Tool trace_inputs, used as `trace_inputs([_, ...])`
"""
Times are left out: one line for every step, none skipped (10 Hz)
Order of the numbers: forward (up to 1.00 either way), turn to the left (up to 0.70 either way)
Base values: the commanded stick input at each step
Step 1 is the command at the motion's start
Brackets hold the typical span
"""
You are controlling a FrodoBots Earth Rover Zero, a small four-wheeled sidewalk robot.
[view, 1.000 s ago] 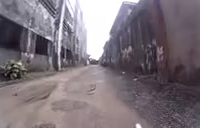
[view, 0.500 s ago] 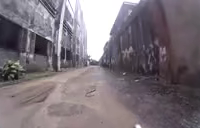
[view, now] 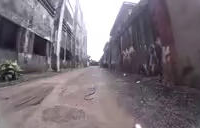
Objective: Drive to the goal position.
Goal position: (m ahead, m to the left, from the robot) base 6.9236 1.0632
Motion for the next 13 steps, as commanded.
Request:
trace_inputs([0.3, 0.0])
trace_inputs([0.3, 0.07])
trace_inputs([0.3, 0.37])
trace_inputs([0.3, 0.57])
trace_inputs([0.3, 0.33])
trace_inputs([0.3, 0.1])
trace_inputs([0.3, 0.0])
trace_inputs([0.3, 0.0])
trace_inputs([0.3, 0.0])
trace_inputs([0.3, 0.0])
trace_inputs([0.3, 0.0])
trace_inputs([0.3, 0.0])
trace_inputs([0.3, 0.0])
